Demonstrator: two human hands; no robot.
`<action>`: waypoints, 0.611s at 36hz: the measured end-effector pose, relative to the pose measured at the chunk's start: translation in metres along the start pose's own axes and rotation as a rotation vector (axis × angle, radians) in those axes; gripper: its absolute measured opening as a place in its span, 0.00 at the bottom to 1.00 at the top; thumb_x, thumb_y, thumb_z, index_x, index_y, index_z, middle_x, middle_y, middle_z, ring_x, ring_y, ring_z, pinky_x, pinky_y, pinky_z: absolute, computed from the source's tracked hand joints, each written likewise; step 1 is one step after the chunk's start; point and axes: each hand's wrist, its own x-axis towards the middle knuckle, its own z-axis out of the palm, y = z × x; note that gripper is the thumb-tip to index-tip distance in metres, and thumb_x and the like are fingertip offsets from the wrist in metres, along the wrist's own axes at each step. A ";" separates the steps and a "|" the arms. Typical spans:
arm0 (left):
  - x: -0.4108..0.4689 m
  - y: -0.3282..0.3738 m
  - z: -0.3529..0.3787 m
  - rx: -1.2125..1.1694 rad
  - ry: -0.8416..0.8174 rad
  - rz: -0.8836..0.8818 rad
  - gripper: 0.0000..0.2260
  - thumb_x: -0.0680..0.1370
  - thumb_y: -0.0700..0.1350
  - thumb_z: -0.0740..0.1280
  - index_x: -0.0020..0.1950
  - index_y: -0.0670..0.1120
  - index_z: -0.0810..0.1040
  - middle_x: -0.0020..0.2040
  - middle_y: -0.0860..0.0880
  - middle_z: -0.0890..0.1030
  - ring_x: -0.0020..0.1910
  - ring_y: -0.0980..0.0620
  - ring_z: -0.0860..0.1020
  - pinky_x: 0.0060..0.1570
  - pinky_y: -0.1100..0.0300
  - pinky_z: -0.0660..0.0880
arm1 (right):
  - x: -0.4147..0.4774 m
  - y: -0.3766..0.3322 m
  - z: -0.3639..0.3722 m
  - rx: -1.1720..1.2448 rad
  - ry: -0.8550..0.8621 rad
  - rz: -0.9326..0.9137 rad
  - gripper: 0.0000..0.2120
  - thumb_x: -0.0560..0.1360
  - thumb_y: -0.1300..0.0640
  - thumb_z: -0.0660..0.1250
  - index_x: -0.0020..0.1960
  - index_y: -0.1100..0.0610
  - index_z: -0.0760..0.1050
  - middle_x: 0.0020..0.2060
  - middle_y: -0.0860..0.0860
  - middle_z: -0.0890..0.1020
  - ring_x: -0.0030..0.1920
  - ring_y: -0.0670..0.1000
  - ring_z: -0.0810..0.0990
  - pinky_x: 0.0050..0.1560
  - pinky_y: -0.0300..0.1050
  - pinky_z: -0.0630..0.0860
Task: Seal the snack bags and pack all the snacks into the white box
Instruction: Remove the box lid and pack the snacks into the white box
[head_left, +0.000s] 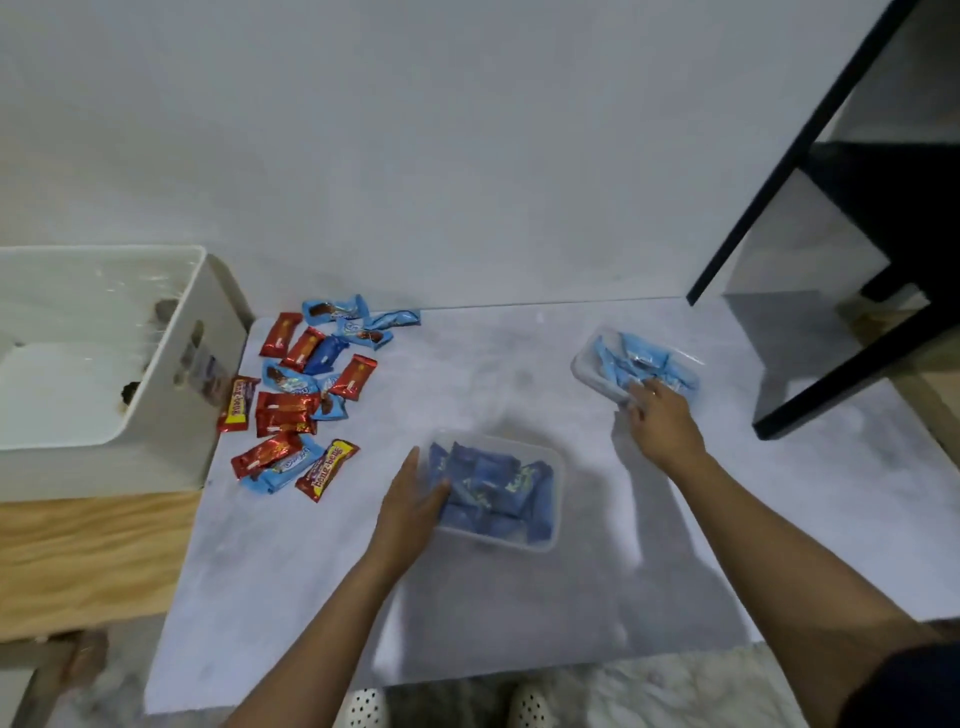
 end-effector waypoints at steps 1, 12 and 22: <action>0.000 0.004 0.001 -0.045 0.012 -0.020 0.22 0.79 0.44 0.63 0.72 0.43 0.63 0.66 0.51 0.69 0.64 0.54 0.69 0.58 0.66 0.63 | 0.000 0.002 0.003 -0.006 0.038 -0.007 0.17 0.77 0.59 0.60 0.66 0.60 0.72 0.66 0.61 0.72 0.65 0.64 0.69 0.63 0.54 0.71; 0.068 0.029 0.010 -0.061 0.101 -0.027 0.26 0.74 0.47 0.70 0.70 0.43 0.68 0.68 0.42 0.71 0.65 0.45 0.71 0.66 0.52 0.67 | -0.037 0.005 0.023 -0.058 0.322 -0.207 0.06 0.70 0.65 0.64 0.37 0.61 0.79 0.36 0.58 0.80 0.36 0.62 0.78 0.29 0.48 0.74; 0.032 0.033 0.051 -0.321 0.313 -0.105 0.25 0.77 0.41 0.64 0.73 0.44 0.60 0.68 0.50 0.68 0.65 0.51 0.69 0.66 0.62 0.64 | -0.021 0.021 0.001 0.073 0.185 0.052 0.24 0.74 0.55 0.66 0.68 0.59 0.67 0.66 0.59 0.70 0.65 0.61 0.67 0.62 0.56 0.67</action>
